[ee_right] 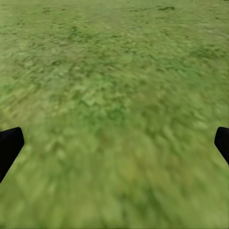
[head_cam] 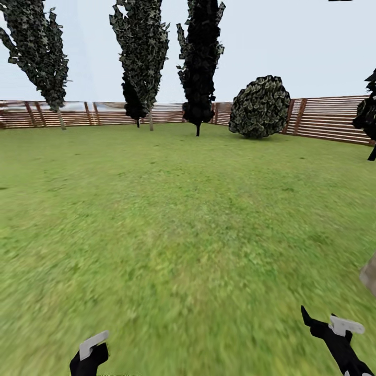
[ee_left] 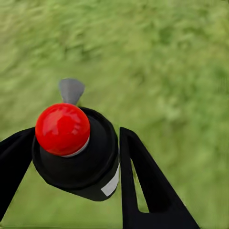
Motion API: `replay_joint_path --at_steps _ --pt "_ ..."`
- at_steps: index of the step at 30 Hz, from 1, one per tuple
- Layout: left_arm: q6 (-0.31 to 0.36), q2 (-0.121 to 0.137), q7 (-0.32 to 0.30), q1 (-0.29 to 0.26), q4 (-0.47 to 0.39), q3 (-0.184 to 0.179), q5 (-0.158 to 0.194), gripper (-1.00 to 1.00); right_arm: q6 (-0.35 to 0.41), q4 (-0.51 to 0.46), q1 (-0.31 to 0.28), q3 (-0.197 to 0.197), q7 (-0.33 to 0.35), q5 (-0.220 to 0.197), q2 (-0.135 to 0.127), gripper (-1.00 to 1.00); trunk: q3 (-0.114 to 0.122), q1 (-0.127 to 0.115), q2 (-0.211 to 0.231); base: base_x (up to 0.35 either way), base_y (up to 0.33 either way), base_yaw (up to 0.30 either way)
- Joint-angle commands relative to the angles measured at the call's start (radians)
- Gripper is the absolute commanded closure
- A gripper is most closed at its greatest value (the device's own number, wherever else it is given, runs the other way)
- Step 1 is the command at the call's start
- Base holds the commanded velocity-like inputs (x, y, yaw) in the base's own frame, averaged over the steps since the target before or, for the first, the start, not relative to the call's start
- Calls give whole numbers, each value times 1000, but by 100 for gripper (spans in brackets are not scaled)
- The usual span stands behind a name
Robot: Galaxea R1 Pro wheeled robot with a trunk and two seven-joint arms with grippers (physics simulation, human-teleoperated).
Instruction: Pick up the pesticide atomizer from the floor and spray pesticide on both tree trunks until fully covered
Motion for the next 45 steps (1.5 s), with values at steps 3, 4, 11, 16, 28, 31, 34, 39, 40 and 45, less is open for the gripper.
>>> replay_joint_path --at_steps 3,4,11,16,28,31,34,39,40,45 --pt "-1 -1 0 0 0 0 0 100 0 0 0 0 1 0 0 -100 -5 1 0 0 0 242" --pt "-1 -1 -1 0 0 0 1 100 0 0 0 1 1 0 0 -100 -4 1 0 0 0 242" --pt "0 -3 -1 0 1 -1 3 100 0 33 0 0 2 1 32 -100 11 0 0 0 0 242" --pt "0 -3 0 0 1 0 4 100 0 114 0 1 1 0 34 -100 35 -2 1 0 0 242" --pt "0 -3 0 0 3 0 5 100 0 120 0 2 1 2 34 -100 58 -4 2 0 0 242" --pt "0 -3 0 0 3 0 6 100 0 120 0 2 1 3 34 -100 64 -4 2 0 0 242" --pt "1 -3 0 0 3 0 6 100 0 120 0 2 1 4 34 -100 75 -5 3 0 0 242" --pt "1 -3 0 0 3 0 6 100 0 120 0 2 1 5 34 -100 80 -5 3 0 0 242" --pt "1 -3 0 1 3 0 6 100 0 120 0 2 1 5 34 -100 81 -5 3 0 0 242" --pt "1 -3 0 0 3 0 6 100 0 120 0 2 1 5 34 -100 85 -5 3 0 0 243"
